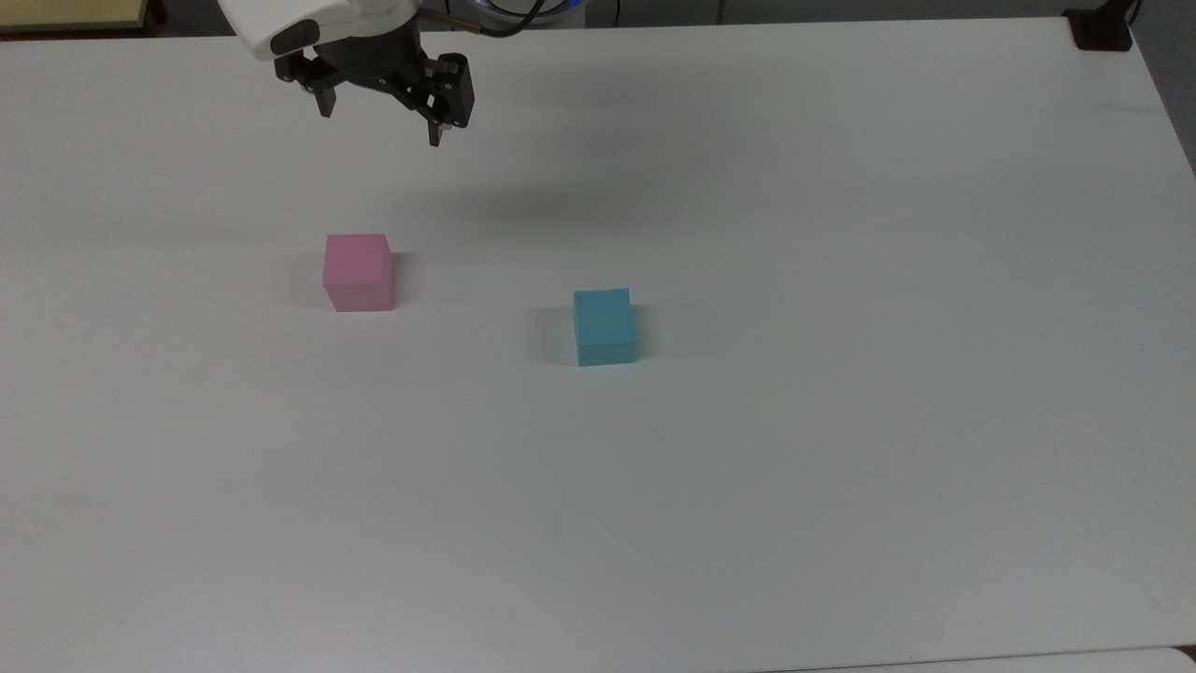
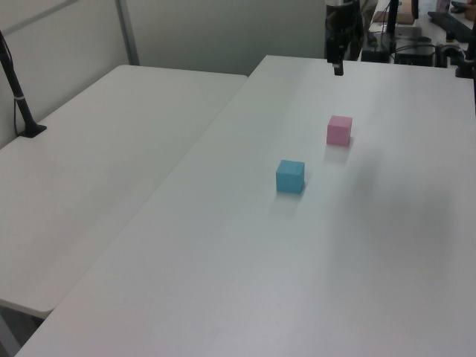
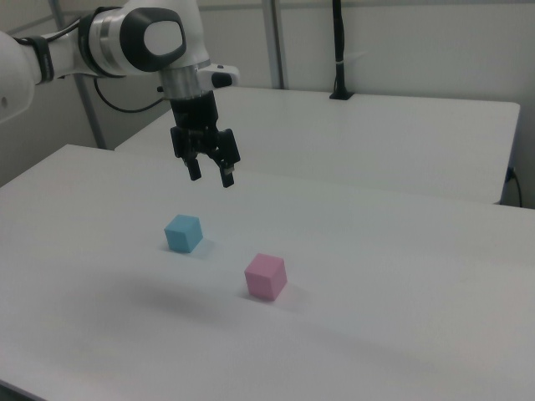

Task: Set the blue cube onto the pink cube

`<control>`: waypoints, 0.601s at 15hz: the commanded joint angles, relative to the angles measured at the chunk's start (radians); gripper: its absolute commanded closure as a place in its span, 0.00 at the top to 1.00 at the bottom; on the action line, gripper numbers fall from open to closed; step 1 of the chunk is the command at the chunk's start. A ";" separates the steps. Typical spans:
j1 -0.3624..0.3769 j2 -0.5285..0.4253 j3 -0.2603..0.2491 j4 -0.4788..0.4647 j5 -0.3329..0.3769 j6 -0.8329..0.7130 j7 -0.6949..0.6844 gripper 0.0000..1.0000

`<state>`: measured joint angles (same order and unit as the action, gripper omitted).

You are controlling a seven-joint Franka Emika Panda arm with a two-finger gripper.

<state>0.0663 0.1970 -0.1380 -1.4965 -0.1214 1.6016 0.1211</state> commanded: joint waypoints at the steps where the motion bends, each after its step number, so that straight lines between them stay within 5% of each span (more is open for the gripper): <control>1: -0.010 -0.025 0.008 -0.034 -0.015 0.006 -0.029 1.00; 9: -0.034 -0.028 -0.002 -0.005 -0.011 -0.014 -0.060 1.00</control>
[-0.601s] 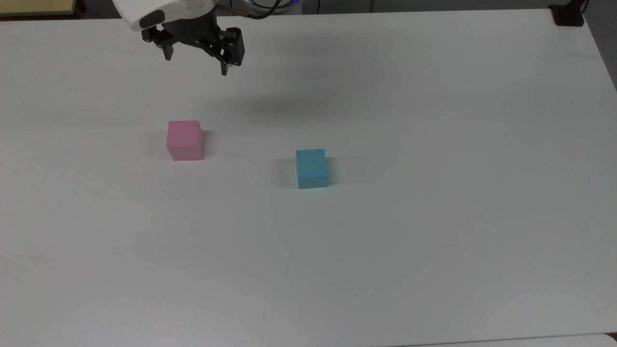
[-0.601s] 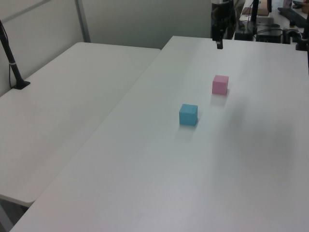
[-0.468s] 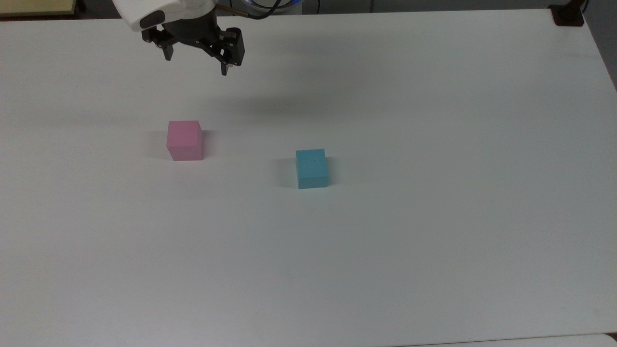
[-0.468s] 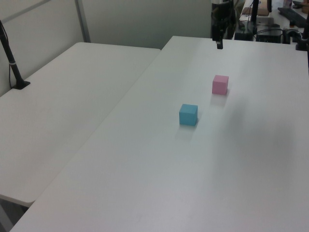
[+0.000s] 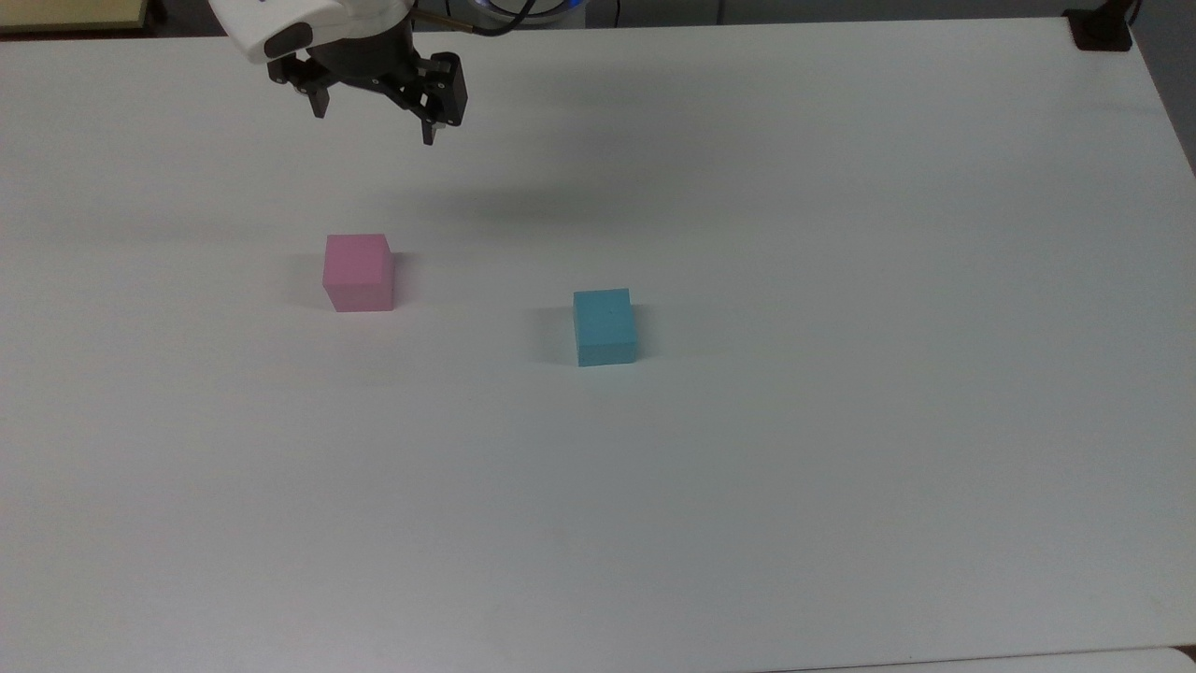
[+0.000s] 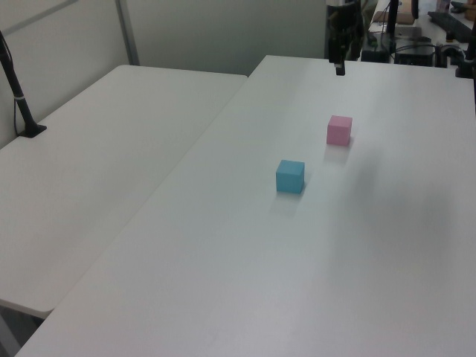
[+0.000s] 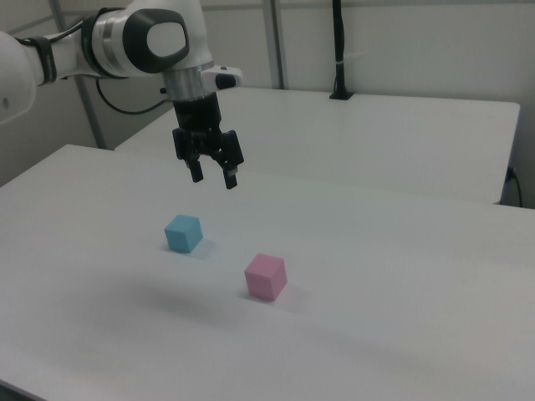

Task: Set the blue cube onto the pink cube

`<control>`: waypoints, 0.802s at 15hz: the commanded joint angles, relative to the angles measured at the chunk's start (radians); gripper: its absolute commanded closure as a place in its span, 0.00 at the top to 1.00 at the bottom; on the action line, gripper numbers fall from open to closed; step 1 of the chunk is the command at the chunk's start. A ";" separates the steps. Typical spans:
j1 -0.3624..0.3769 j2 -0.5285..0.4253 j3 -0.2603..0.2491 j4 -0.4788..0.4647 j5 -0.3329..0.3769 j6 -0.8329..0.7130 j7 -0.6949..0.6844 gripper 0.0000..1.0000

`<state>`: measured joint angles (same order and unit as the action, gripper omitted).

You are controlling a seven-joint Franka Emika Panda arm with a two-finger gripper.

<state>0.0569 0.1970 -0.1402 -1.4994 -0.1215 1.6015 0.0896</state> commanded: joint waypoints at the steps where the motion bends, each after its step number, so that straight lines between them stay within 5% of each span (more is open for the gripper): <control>1: -0.037 -0.028 0.001 0.002 -0.007 -0.012 -0.028 1.00; 5: -0.037 -0.019 0.013 -0.002 0.002 -0.002 -0.057 1.00; 9: -0.026 0.034 0.053 0.002 0.126 0.009 -0.113 1.00; 12: 0.088 0.090 0.062 -0.001 0.164 0.116 -0.110 1.00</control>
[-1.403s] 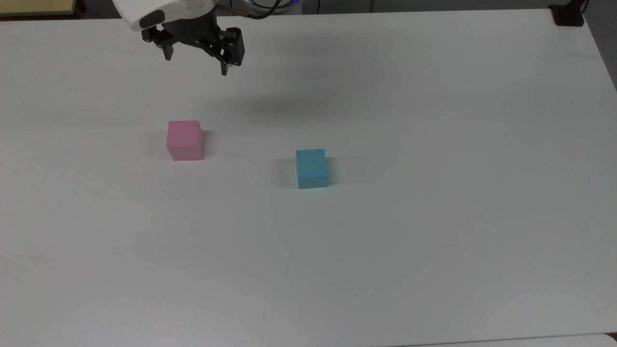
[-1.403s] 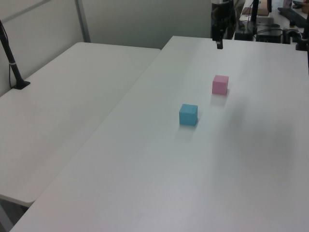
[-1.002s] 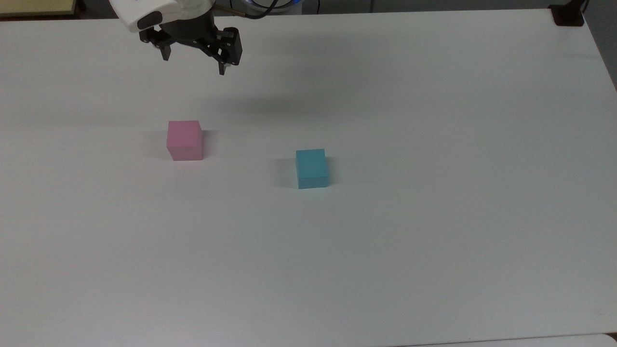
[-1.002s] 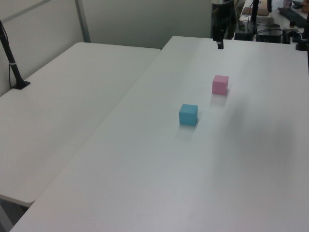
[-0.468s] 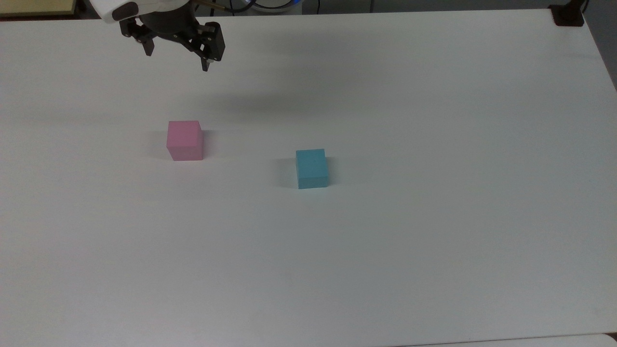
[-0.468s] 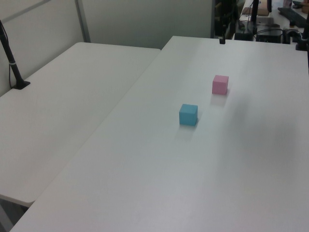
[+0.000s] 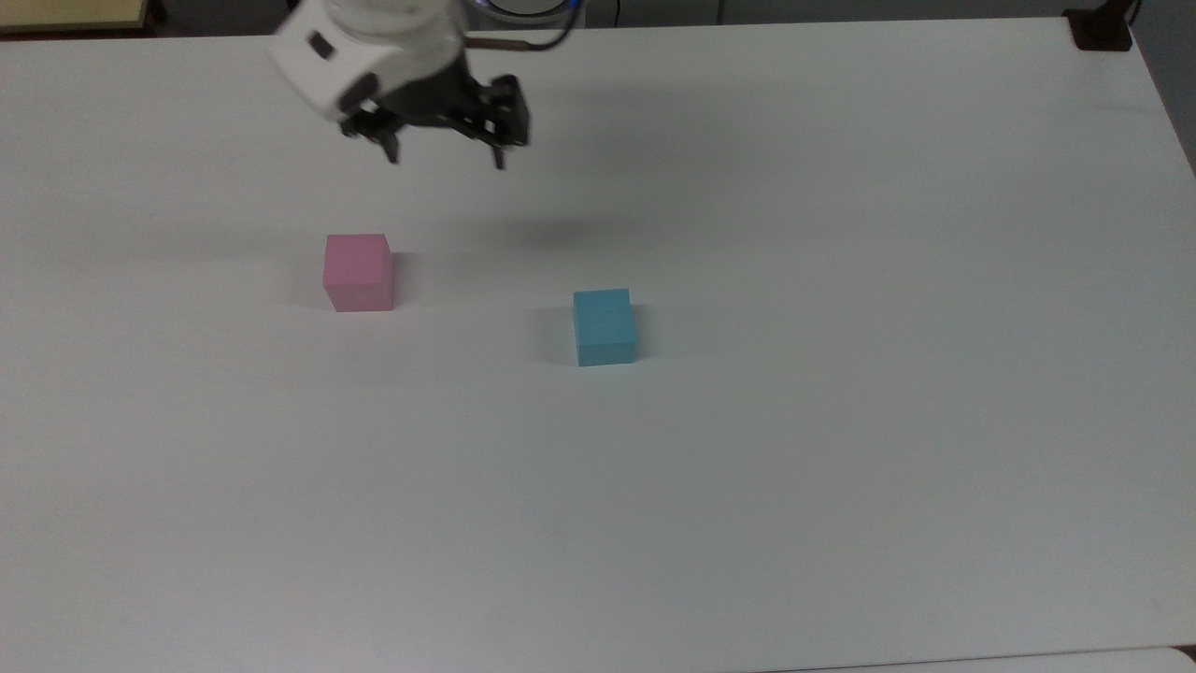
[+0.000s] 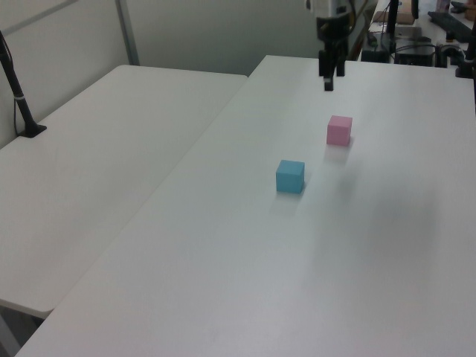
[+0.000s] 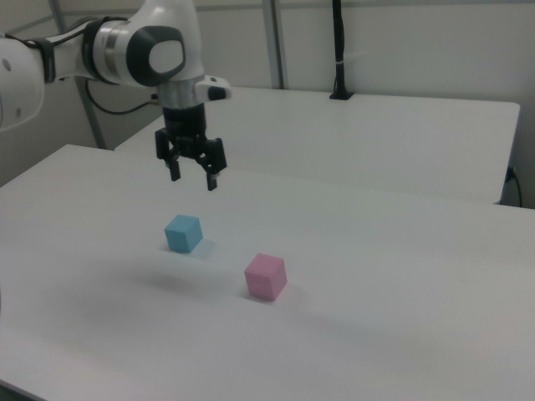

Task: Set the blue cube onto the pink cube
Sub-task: 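Move the gripper over the blue cube and lower onto it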

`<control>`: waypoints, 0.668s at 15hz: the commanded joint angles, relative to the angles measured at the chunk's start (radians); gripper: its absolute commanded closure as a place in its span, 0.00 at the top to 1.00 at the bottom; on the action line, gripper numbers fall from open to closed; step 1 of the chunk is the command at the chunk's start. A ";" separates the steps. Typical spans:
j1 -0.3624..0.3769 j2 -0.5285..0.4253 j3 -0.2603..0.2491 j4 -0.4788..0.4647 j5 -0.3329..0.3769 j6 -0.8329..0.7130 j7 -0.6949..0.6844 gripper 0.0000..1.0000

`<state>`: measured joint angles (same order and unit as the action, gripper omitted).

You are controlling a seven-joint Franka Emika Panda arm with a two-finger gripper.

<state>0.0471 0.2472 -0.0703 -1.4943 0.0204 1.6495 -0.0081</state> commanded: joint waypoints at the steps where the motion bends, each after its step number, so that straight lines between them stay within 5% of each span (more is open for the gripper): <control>1: 0.132 0.067 -0.015 -0.006 0.021 0.075 -0.001 1.00; 4: 0.215 0.165 -0.029 -0.010 0.000 0.209 0.121 1.00; 10: 0.296 0.294 -0.103 -0.009 -0.028 0.326 0.134 1.00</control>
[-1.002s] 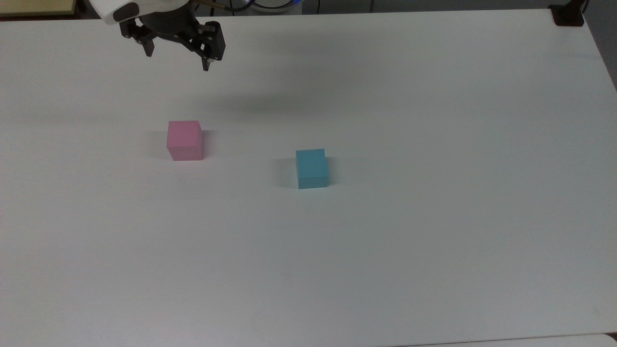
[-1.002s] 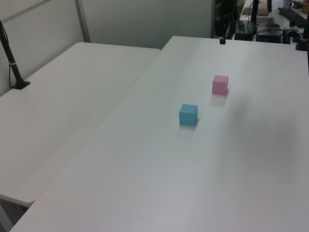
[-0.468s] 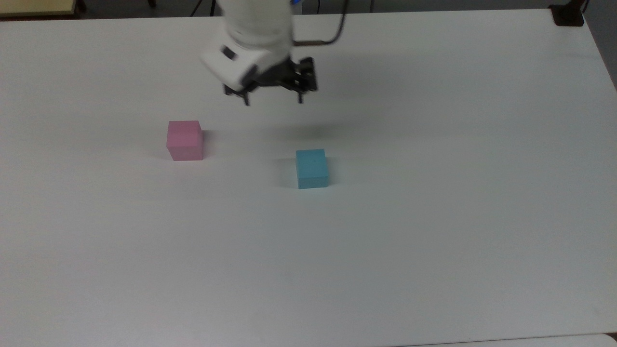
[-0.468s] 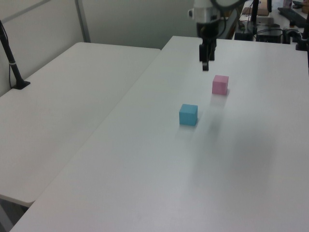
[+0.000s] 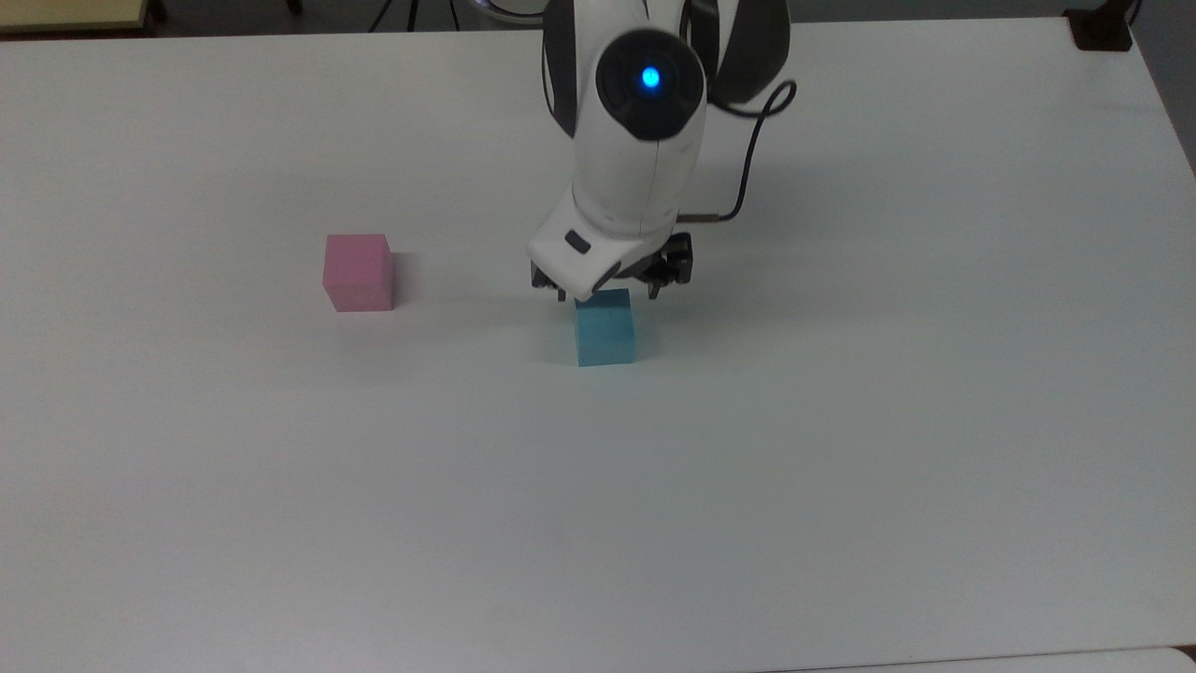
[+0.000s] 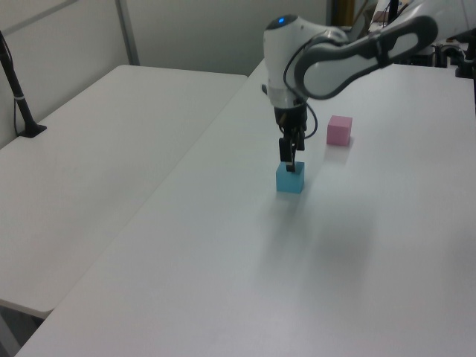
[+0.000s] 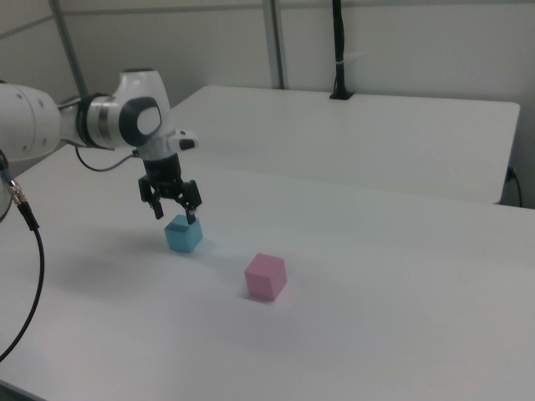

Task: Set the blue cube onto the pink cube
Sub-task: 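Close the gripper on the blue cube and lift it, then carry the blue cube over the pink cube and lower it on top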

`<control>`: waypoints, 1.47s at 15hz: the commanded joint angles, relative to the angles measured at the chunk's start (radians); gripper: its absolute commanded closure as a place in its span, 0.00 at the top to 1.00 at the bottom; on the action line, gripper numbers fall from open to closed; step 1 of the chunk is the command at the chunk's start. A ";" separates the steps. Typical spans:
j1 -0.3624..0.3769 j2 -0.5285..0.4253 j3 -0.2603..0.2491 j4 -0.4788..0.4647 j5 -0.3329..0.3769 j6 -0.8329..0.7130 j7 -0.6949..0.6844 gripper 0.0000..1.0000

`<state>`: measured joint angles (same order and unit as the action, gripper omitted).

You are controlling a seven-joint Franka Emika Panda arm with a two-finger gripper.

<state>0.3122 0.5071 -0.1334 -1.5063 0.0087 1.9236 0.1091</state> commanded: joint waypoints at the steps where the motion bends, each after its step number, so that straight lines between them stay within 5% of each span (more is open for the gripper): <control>1: 0.036 0.050 -0.040 0.004 -0.018 0.067 0.017 1.00; 3: 0.053 0.068 -0.041 0.005 -0.022 0.087 0.026 1.00; 4: 0.053 0.068 -0.041 0.003 -0.024 0.090 0.037 0.88; 6: 0.054 0.062 -0.041 0.003 -0.029 0.091 0.032 0.26; 7: 0.048 0.042 -0.040 0.001 -0.029 0.080 0.028 0.09; 15: -0.145 -0.266 -0.061 -0.118 -0.024 -0.089 -0.158 0.06; 17: -0.166 -0.260 -0.126 -0.127 -0.024 -0.083 -0.208 0.06; 22: -0.212 -0.202 -0.175 -0.140 -0.015 -0.063 -0.342 0.10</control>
<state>0.0870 0.2746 -0.2752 -1.6201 -0.0104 1.8280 -0.1605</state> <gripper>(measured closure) 0.436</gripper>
